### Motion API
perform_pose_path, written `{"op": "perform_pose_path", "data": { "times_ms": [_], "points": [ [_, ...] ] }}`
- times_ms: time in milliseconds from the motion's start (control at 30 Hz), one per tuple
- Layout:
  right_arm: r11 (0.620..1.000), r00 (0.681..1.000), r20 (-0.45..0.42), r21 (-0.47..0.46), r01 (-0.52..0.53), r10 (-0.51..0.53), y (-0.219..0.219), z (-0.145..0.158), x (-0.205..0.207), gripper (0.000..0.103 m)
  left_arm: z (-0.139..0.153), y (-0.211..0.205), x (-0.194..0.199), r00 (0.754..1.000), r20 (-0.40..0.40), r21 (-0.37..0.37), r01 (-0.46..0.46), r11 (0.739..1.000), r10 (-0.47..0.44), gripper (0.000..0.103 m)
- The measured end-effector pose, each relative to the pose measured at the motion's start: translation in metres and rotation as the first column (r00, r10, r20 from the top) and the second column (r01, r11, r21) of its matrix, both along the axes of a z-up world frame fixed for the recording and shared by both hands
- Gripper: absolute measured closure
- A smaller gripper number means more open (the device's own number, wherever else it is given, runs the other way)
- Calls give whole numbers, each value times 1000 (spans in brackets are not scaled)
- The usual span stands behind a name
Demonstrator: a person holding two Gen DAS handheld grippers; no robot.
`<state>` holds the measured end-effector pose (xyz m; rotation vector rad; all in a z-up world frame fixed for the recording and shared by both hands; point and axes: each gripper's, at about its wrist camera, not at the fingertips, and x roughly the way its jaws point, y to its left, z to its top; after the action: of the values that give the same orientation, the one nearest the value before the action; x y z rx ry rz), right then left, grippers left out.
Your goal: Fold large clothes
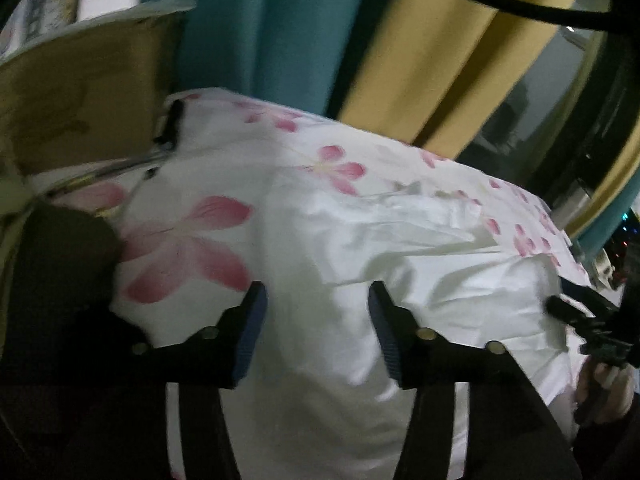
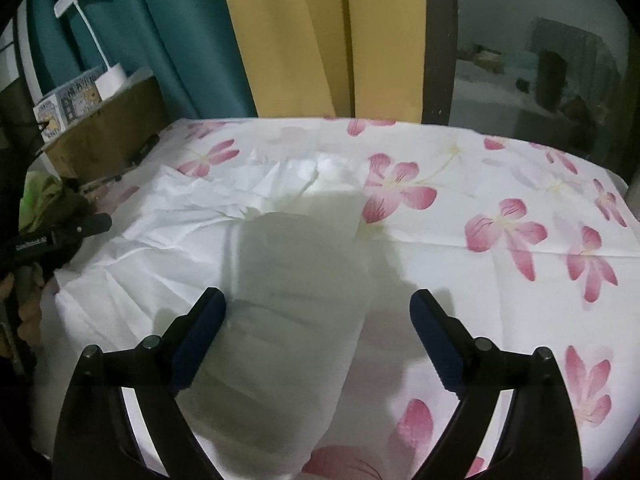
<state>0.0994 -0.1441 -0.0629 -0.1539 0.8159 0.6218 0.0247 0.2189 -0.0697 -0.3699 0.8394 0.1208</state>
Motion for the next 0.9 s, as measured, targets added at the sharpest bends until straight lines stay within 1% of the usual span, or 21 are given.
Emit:
{"op": "perform_pose_path", "data": {
  "times_ms": [67,133,233,267,300,367,400,500,567,700,767,900],
  "points": [
    [1000,1000,2,14,6,-6,-6,5,-2,10,-6,9,-4,999,-21,-11,-25,1000,25,41],
    [1000,1000,2,23,13,-13,-10,9,-5,10,-12,15,-7,999,-37,-32,-28,999,27,40],
    [999,1000,-1,31,23,-23,-16,11,-8,10,-14,6,-7,999,-35,14,-1,1000,1,37],
    [999,1000,-7,33,26,-26,-19,10,-8,10,-14,5,-5,999,-33,3,9,1000,-9,33],
    [999,1000,-14,36,26,-26,-19,9,-8,10,-15,4,-4,999,-29,-16,21,1000,-22,32],
    [999,999,-28,37,28,-27,-21,5,-8,10,-16,-1,1,998,-12,-91,65,994,-66,32],
    [999,999,-34,33,30,-29,-21,2,-8,10,-16,-3,2,997,-7,-109,77,991,-78,31],
    [999,998,-50,33,31,-29,-21,-6,-8,10,-19,-14,8,992,7,-171,129,977,-129,31],
    [999,998,-55,31,33,-31,-21,-10,-7,10,-21,-23,12,985,12,-210,169,963,-171,31],
    [999,998,-61,28,30,-28,-20,-17,-7,10,-24,-42,18,972,16,-240,231,943,-234,30],
    [999,998,-61,25,29,-28,-18,-19,-7,10,-23,-49,19,971,15,-241,237,941,-240,30],
    [999,997,-68,26,28,-26,-18,-24,-5,10,-24,-58,21,964,22,-265,260,929,-264,29]
  ]
}}
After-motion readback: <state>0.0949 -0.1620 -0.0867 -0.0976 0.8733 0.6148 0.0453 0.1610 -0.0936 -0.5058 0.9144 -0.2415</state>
